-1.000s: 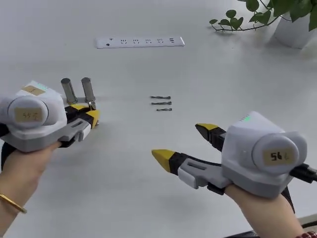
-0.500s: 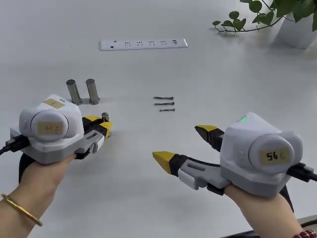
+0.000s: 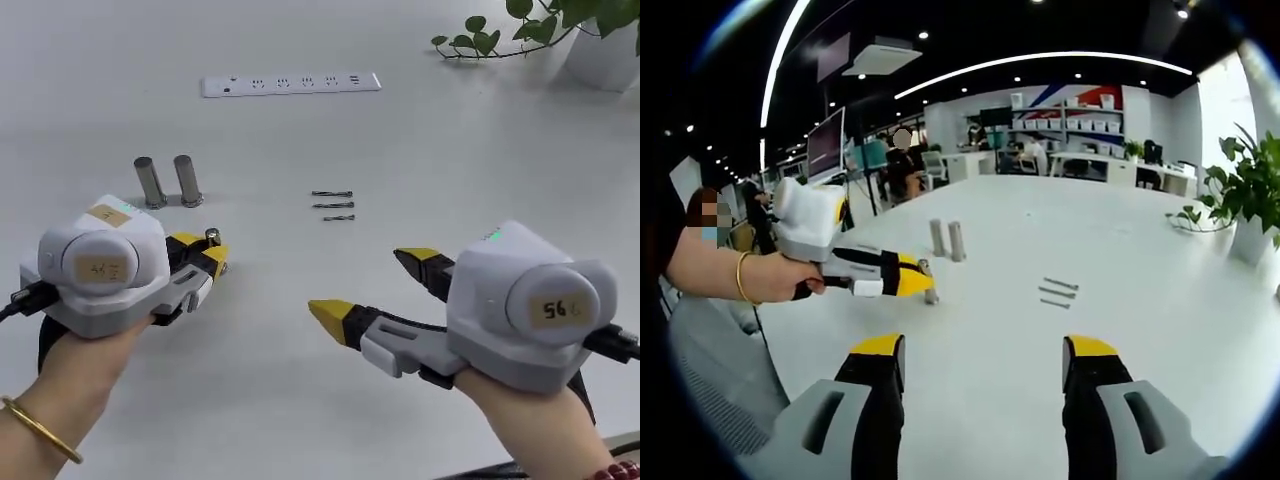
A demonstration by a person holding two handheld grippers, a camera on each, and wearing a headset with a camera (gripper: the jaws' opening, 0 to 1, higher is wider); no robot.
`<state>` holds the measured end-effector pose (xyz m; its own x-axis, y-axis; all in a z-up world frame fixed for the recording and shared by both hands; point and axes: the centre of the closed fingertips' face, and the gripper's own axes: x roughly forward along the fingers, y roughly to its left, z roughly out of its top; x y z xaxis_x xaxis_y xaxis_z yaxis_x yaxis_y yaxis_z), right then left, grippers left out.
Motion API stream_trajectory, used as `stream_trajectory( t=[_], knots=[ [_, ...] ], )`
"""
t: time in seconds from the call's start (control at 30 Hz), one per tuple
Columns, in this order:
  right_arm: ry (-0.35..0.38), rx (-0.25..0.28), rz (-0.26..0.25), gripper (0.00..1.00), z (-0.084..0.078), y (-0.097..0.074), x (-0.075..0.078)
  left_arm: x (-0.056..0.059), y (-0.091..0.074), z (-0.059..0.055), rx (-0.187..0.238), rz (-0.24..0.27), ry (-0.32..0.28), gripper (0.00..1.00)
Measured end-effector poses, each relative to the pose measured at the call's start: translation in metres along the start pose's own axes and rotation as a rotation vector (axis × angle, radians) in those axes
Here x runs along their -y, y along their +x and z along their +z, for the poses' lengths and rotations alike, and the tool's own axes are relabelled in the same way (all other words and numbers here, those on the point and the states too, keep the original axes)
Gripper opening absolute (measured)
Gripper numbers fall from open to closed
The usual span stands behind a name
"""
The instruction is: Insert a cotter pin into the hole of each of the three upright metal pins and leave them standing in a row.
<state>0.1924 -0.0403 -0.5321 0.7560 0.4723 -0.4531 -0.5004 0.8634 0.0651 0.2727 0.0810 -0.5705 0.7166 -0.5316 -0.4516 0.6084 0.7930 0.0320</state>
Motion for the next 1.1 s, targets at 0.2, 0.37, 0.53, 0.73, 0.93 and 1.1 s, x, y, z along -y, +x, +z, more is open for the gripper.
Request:
stream_trajectory(
  t=[0.2, 0.37, 0.53, 0.73, 0.93, 1.1],
  knots=[
    [0.006, -0.002, -0.003, 0.6, -0.001, 0.0, 0.001, -0.001, 0.0, 0.0, -0.004, 0.003, 0.006, 0.06],
    [0.012, -0.002, -0.008, 0.6, 0.0, 0.0, 0.003, 0.0, 0.001, -0.002, -0.016, 0.007, 0.031, 0.08],
    [0.015, 0.004, -0.009, 0.59, 0.001, -0.002, 0.004, -0.001, 0.0, -0.005, -0.026, 0.012, 0.038, 0.17],
    [0.008, 0.0, 0.007, 0.59, 0.006, -0.002, 0.008, 0.0, -0.009, 0.0, -0.016, 0.005, 0.021, 0.26],
    [-0.075, -0.027, 0.045, 0.53, 0.017, 0.004, 0.02, 0.001, -0.022, 0.0, -0.035, 0.018, -0.021, 0.37],
    [-0.193, -0.093, 0.07, 0.42, 0.023, 0.013, 0.032, 0.003, -0.034, -0.002, -0.038, 0.016, -0.061, 0.49]
  ],
)
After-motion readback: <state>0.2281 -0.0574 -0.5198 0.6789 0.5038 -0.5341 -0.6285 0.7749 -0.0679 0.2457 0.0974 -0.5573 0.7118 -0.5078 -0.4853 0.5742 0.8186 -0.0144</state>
